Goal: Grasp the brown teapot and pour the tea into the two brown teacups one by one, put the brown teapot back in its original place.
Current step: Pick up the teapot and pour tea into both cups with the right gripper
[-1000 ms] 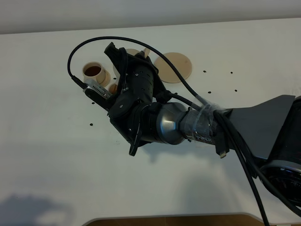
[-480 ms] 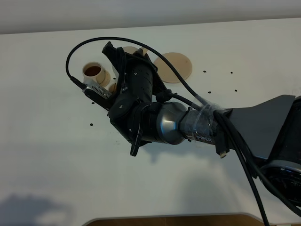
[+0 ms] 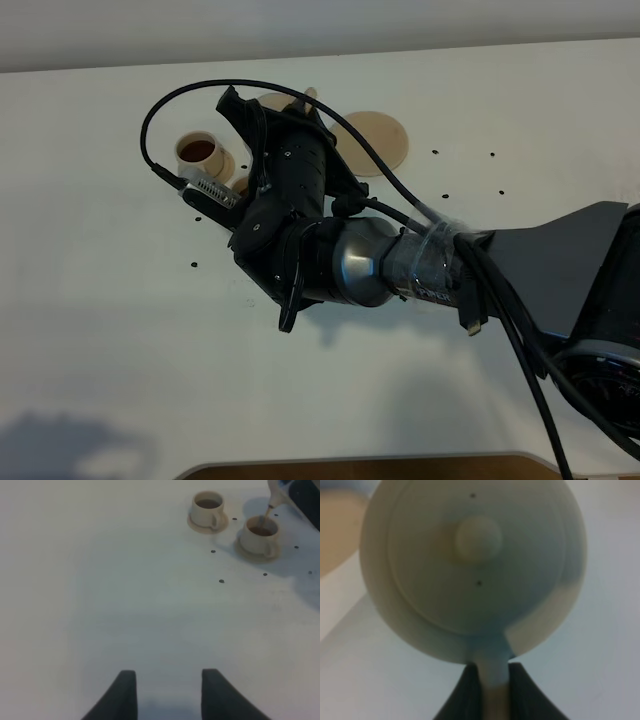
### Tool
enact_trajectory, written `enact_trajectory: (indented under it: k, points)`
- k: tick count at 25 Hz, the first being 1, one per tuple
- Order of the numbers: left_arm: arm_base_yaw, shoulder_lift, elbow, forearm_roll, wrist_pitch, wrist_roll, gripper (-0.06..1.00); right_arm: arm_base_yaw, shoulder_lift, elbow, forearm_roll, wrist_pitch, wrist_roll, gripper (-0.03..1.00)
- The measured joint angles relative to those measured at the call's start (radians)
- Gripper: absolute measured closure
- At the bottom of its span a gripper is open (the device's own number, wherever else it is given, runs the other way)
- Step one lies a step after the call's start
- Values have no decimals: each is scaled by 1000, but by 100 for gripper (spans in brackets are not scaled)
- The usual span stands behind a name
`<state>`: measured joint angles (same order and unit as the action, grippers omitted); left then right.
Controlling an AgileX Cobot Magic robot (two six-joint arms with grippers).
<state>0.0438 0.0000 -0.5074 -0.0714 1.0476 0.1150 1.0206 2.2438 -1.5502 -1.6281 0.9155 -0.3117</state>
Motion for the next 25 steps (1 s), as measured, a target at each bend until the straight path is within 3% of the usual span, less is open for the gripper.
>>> enact_trajectory:
  k: [25]
  points:
    - [0,0,0,0,0,0,61,0,0,0,-82,-18,-71,88]
